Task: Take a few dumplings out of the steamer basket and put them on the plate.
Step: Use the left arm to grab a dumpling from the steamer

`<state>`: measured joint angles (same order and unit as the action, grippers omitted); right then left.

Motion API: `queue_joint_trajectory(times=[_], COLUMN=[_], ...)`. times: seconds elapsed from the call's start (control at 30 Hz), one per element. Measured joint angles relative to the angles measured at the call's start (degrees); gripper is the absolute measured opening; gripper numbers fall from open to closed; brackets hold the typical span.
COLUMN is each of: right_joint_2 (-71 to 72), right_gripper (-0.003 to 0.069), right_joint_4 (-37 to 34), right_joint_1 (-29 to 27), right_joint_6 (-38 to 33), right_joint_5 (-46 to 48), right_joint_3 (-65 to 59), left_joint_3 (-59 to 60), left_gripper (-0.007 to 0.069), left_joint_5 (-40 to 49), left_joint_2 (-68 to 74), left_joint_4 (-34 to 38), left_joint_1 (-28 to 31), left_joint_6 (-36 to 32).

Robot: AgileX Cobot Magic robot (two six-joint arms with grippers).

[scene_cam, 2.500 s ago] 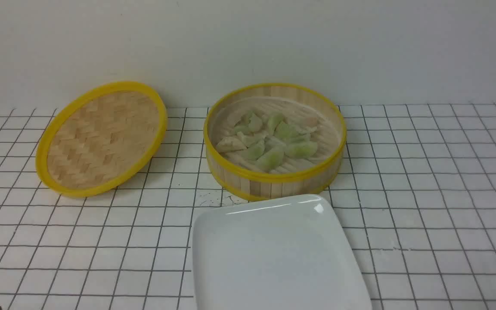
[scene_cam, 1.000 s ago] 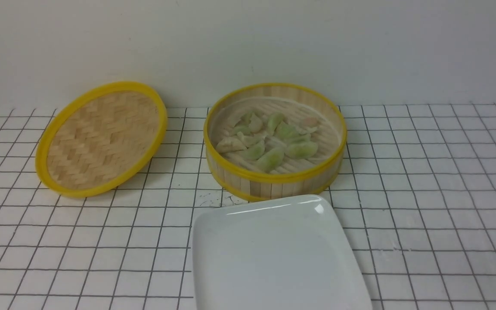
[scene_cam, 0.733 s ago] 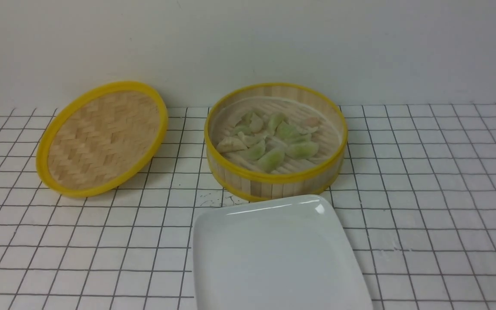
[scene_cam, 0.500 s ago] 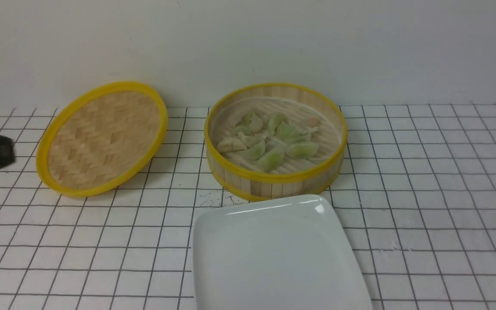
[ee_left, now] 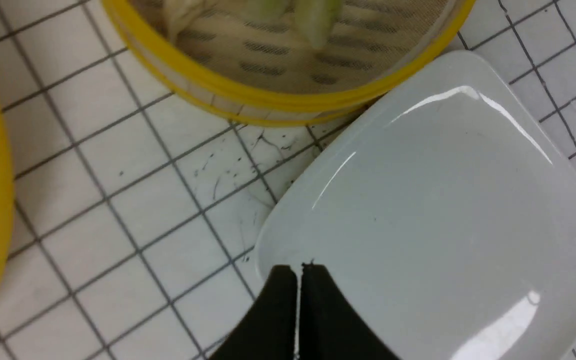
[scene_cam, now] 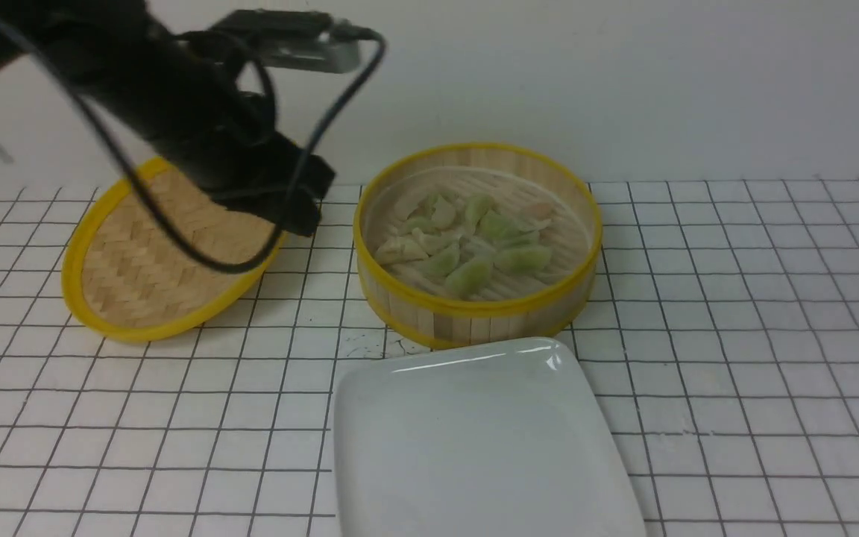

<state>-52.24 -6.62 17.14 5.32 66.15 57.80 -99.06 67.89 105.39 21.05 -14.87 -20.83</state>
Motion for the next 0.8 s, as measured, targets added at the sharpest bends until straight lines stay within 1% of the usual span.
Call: queue_joint_trajectory(times=[0.1,0.17,0.2,0.3,0.43,0.53,0.63,0.67,0.7,0.77,0.8], right_joint_2=[-2.69,-3.32,-3.70,-3.83,-3.83,-3.83,-3.83,-3.83,-3.83,-3.83,-3.83], right_gripper=[-0.0015,-0.0015,-0.0015,-0.0015,-0.0015,-0.0015,-0.0015,-0.0015,-0.0015,-0.0015,-0.0015], right_joint_4=[-0.75,-1.14,-1.78,-3.04,-4.13,-4.98,-5.69,-5.82,-5.83,-5.83,-5.83], right_joint_1=[0.00,0.00,0.00,0.00,0.00,0.00,0.00,0.00,0.00,0.00,0.00], right_joint_6=[-0.25,-0.25,-0.25,-0.30,-0.30,-0.30,-0.30,-0.30,-0.30,-0.30,-0.30], right_joint_5=[1.20,1.50,1.81,2.12,2.02,1.28,0.32,0.14,-0.16,-0.28,-0.28], right_joint_3=[0.00,0.00,0.00,0.00,0.00,0.00,0.00,0.00,0.00,0.00,0.00], left_joint_3=[-10.59,-13.64,-18.19,-22.28,-25.70,-26.23,-26.23,-26.23,-26.23,-26.23,-26.23], left_gripper=[-0.0006,-0.0006,-0.0006,-0.0006,0.0009,0.0076,0.0188,0.0213,0.0265,0.0325,0.0344], left_joint_5=[2.10,2.23,2.35,2.49,2.68,-0.09,-3.06,-3.77,-4.83,-6.38,-6.77], left_joint_2=[7.50,9.64,12.81,17.02,21.06,24.03,26.36,27.01,27.94,29.20,29.53], left_joint_4=[-3.35,-4.79,-7.14,-9.47,-9.48,-9.36,-8.58,-8.43,-8.29,-8.15,-8.15], left_joint_1=[-2.75,-3.33,-4.11,-4.68,-4.79,-4.79,-4.79,-4.79,-4.79,-4.79,-4.79], left_joint_6=[0.92,1.93,3.16,3.35,2.42,-0.32,-2.88,-3.60,-4.65,-6.42,-6.75])
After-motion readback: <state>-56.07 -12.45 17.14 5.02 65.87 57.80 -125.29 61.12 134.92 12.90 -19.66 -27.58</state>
